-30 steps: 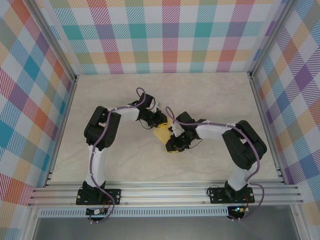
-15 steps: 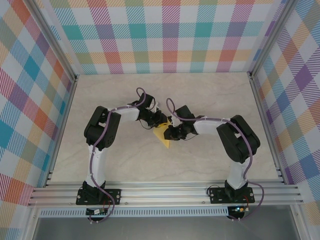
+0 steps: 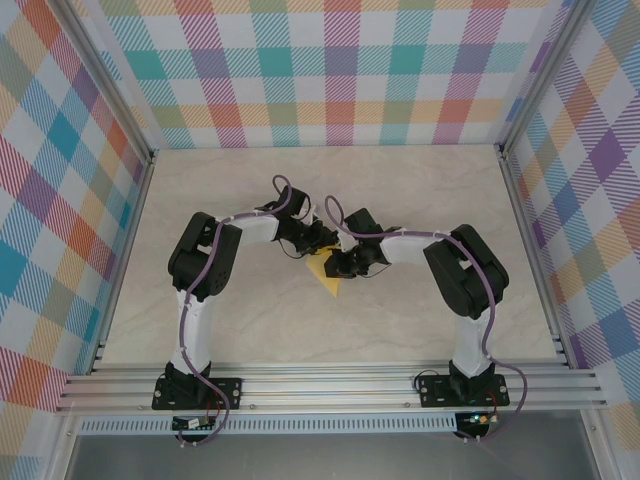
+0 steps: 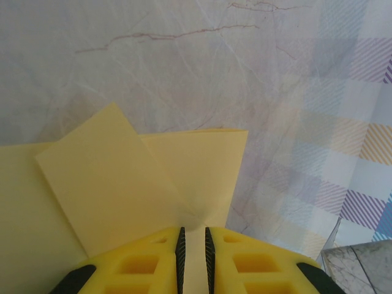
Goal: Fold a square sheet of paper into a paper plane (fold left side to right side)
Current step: Fourth fold the wing at the center of the table.
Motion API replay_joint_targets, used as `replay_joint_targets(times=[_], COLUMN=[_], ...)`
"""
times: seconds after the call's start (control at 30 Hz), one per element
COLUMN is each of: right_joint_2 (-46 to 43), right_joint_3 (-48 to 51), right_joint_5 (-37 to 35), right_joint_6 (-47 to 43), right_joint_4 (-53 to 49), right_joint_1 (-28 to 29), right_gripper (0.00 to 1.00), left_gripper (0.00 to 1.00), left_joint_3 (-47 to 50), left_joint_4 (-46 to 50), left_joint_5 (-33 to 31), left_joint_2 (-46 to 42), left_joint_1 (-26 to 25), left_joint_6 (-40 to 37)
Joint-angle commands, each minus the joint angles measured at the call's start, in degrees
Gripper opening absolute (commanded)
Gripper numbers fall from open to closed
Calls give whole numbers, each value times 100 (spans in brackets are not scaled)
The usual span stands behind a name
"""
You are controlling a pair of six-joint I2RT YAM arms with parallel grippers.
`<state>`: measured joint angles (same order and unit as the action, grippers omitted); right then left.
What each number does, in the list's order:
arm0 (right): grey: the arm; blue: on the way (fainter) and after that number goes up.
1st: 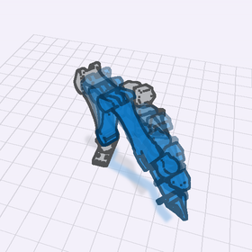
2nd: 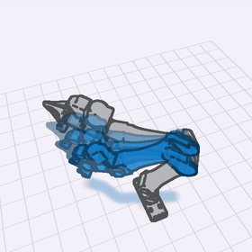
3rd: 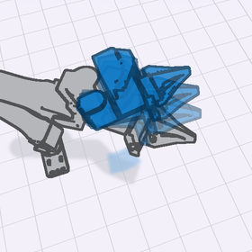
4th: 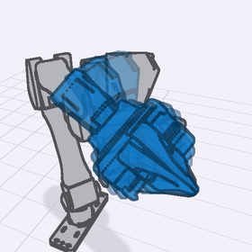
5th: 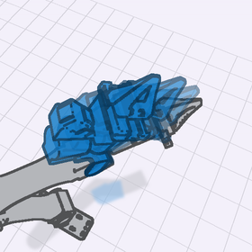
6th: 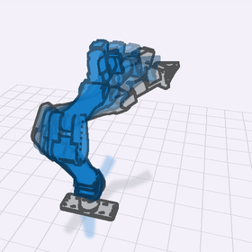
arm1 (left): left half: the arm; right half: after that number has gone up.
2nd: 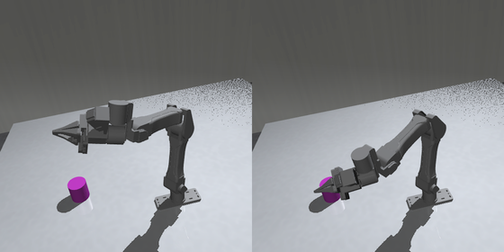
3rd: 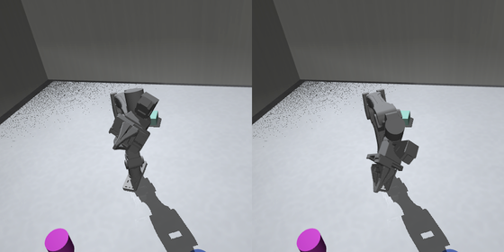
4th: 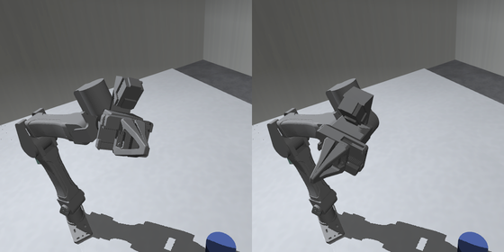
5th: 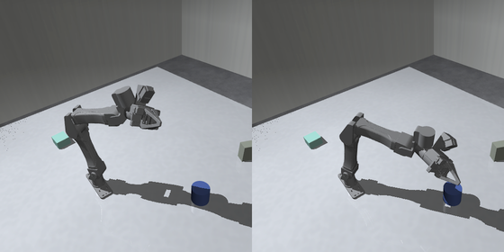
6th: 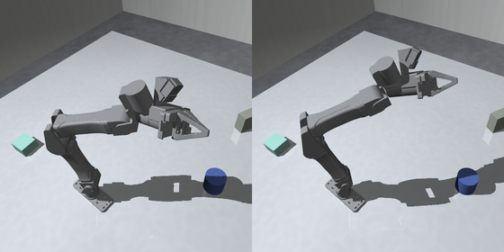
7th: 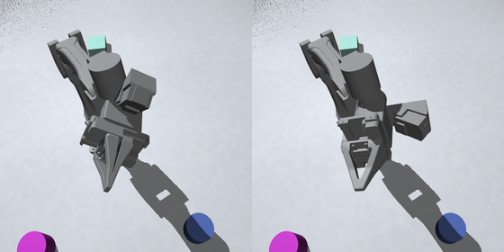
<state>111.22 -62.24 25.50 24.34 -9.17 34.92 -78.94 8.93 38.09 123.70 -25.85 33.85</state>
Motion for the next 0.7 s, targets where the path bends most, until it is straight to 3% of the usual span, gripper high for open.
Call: replay_joint_targets(times=[0.0,0.67], right_joint_2=[159,-363], right_joint_3=[218,748], right_joint_5=[112,170], right_joint_6=[-184,-701], right_joint_4=[-625,-1633], right_joint_1=[164,496], right_gripper=[12,12], left_gripper=[18,18], left_joint_3=[183,176], left_joint_4=[302,346], left_joint_5=[-433,-469], left_joint_2=[276,313], left_joint_1=[47,61], left_joint_6=[26,23])
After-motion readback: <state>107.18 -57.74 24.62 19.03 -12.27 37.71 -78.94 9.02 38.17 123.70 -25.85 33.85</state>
